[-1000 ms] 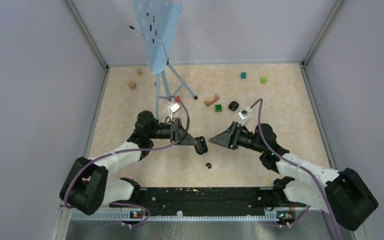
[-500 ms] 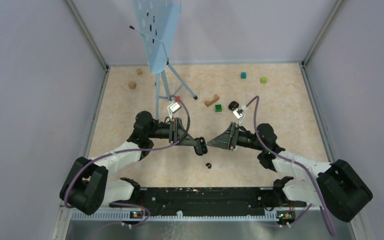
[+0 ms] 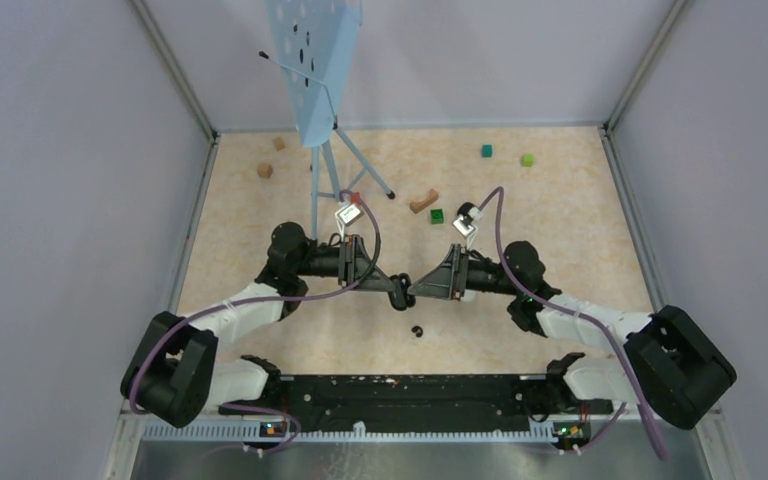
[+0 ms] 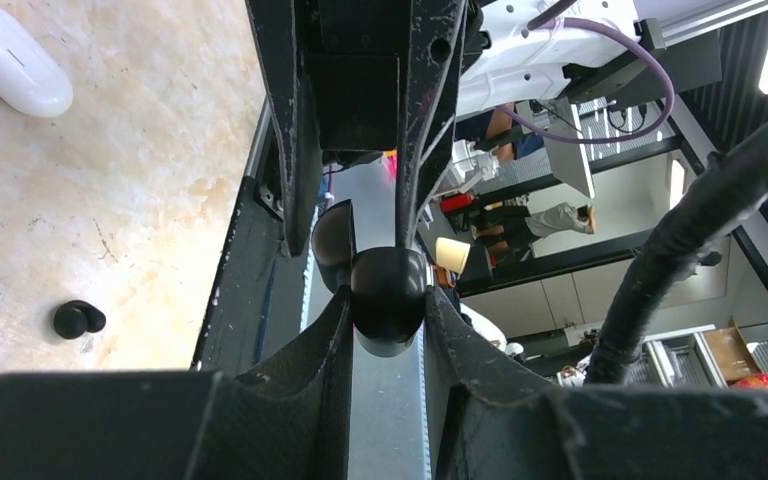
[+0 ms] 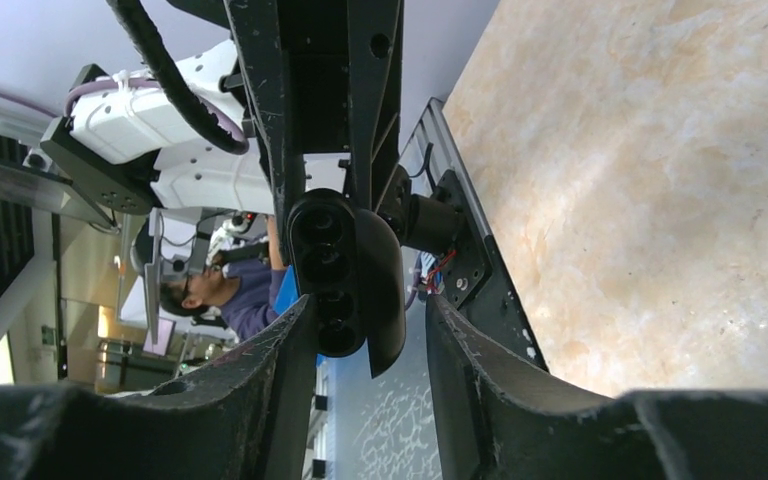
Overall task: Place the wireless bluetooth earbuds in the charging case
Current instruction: Pass from the left arm to the right
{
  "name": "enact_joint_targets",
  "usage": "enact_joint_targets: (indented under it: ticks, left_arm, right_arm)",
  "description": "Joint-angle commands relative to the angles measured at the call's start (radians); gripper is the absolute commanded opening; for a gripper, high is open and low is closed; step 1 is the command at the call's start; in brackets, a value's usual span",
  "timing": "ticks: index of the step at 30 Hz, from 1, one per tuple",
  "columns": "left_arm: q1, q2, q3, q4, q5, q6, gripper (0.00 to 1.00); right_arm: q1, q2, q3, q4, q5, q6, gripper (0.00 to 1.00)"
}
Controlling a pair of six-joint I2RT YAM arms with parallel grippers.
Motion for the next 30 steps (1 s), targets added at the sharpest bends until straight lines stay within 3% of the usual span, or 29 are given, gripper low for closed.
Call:
enact_joint_targets:
  ticks: [1, 7, 14, 15, 17, 20, 21, 23, 30]
  left_arm:
    - [-0.001, -0.005, 0.029, 0.068, 0.021, -0.002, 0.00]
    - [-0.001, -0.009, 0.022, 0.074, 0.027, -0.007, 0.00]
    - [-0.001, 0.005, 0.024, 0.079, 0.030, -0.014, 0.00]
    - [-0.001, 0.008, 0.024, 0.080, 0.030, -0.015, 0.00]
    - [0.000, 0.011, 0.024, 0.070, 0.011, -0.010, 0.14]
    - [0.001, -0.006, 0.011, 0.024, -0.043, 0.011, 0.70]
    - [0.001, -0.015, 0.010, 0.000, -0.054, 0.029, 0.81]
    - [0.000, -0.045, 0.026, -0.114, -0.083, 0.073, 0.88]
    - [-0.007, -0.251, 0.016, -0.457, -0.420, 0.160, 0.88]
  right_arm:
    - [0.041, 0.024, 0.058, 0.042, 0.010, -0.025, 0.41]
    - [0.055, 0.075, 0.047, 0.118, 0.019, 0.017, 0.30]
    - [0.055, 0.092, 0.054, 0.138, 0.030, 0.041, 0.00]
    - [0.054, 0.090, 0.055, 0.131, 0.034, 0.042, 0.00]
    - [0.053, 0.080, 0.073, 0.023, 0.055, 0.021, 0.00]
    - [0.051, 0.037, 0.114, -0.225, 0.123, -0.081, 0.00]
    - [0.045, 0.007, 0.120, -0.296, 0.164, -0.111, 0.00]
    - [0.035, -0.029, 0.130, -0.422, 0.232, -0.136, 0.00]
    - [0.019, -0.159, 0.174, -0.806, 0.502, -0.144, 0.00]
